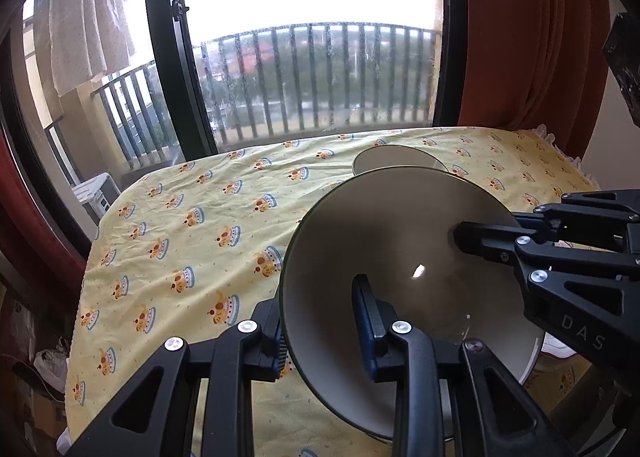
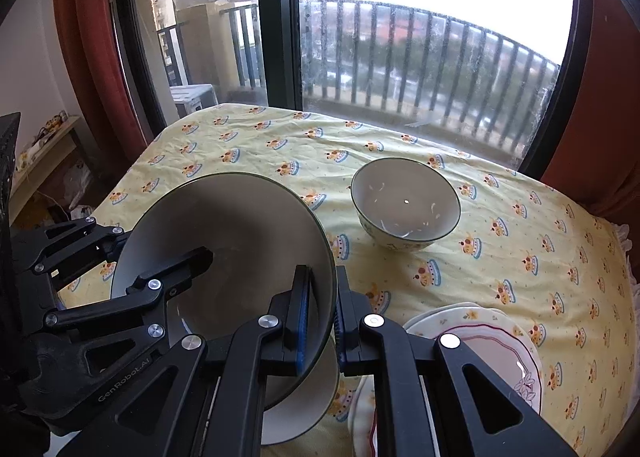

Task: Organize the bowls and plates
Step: 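Carry the cream bowl with both grippers over the large bowl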

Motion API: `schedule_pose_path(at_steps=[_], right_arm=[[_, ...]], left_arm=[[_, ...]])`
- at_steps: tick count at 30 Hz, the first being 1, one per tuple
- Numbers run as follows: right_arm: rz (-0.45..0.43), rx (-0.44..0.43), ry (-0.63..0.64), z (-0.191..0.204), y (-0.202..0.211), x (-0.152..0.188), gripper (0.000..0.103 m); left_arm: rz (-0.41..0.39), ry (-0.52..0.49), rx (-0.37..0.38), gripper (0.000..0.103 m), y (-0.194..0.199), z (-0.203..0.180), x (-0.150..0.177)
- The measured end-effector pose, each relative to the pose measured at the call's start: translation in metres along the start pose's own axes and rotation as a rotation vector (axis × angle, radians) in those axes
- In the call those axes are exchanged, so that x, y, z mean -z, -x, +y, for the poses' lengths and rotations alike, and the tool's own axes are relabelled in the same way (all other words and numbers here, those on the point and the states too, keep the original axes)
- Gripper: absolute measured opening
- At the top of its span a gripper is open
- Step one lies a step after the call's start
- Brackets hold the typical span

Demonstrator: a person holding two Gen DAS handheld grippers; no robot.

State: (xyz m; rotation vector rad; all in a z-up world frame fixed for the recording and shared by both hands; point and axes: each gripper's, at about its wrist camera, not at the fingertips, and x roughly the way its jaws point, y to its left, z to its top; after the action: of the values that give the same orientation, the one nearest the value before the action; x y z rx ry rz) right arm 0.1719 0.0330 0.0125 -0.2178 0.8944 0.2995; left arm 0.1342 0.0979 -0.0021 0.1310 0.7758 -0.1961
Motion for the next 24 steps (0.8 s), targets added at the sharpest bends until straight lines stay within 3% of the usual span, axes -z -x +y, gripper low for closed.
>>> schedule_pose_path(at_steps=[17, 24], right_arm=[[0.067, -0.023, -0.023, -0.006, -0.009, 0.043, 0.013], [0.105, -0.001, 0.002, -0.001, -0.021, 0.052, 0.013]], left_arm=[[0.085, -0.034, 0.011, 0.028, -0.013, -0.022, 0.039], [0.079, -0.031, 0.017, 0.028, -0.017, -0.020, 0.045]])
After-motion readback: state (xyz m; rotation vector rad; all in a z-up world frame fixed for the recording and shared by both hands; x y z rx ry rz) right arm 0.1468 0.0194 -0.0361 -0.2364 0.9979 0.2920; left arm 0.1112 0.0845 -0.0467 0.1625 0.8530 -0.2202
